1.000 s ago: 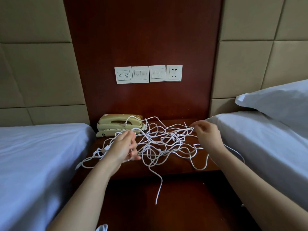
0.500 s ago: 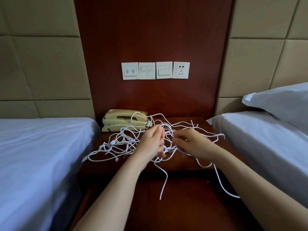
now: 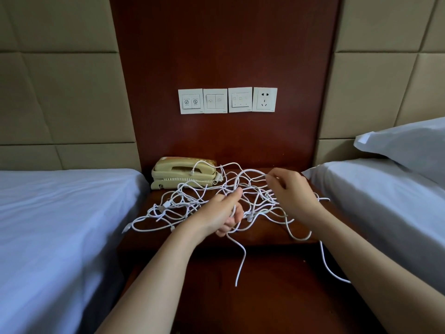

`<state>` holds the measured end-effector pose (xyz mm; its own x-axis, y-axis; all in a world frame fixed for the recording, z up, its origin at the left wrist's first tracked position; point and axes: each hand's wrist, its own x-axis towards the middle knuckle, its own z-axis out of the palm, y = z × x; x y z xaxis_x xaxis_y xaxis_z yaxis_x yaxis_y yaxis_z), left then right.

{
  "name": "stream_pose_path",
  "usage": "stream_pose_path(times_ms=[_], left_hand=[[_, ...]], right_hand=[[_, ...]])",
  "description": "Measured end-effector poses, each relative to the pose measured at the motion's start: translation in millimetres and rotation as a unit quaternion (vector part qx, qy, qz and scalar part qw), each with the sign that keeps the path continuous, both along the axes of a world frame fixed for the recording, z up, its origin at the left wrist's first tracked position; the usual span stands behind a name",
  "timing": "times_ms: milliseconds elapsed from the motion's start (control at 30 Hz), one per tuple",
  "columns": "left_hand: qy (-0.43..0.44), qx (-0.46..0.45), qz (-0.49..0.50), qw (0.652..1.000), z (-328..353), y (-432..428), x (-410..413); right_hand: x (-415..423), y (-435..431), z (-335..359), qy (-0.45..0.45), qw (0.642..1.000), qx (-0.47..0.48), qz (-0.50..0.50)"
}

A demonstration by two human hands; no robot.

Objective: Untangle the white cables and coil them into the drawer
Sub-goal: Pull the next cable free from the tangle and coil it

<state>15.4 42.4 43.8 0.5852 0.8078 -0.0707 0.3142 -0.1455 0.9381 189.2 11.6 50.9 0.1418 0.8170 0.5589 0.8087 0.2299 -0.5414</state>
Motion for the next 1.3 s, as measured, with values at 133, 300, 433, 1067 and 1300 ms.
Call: stream_pose_path(times_ms=[133, 300, 433, 1067, 1300], left_hand=[[0.052, 0.05, -0.015, 0.997, -1.9, -1.0, -4.1], [0.017, 0.084, 0.004, 0.996, -3.6, -3.2, 2.1], [-0.027, 0.046, -0.034, 0.998, -2.3, -7.7, 0.9], [-0.364, -0.103, 0.068, 0.923, 3.6, 13.1, -12.6], [-0.227, 0.034, 0.072, 0.971, -7.5, 15.3, -10.7]], right_hand=[[3.1, 2.5, 1.0, 0.019, 0.999, 0.015, -0.046], [3.1, 4.8, 0.8, 0.007, 0.997, -0.002, -0.083], [2.1, 6.2, 0.5, -0.005, 0.995, -0.01, -0.096], [-37.5, -24.3, 22.0, -0.162, 0.917, -0.271, 0.244], [-42.7, -27.7, 35.6, -0.138, 0.946, -0.153, 0.251]])
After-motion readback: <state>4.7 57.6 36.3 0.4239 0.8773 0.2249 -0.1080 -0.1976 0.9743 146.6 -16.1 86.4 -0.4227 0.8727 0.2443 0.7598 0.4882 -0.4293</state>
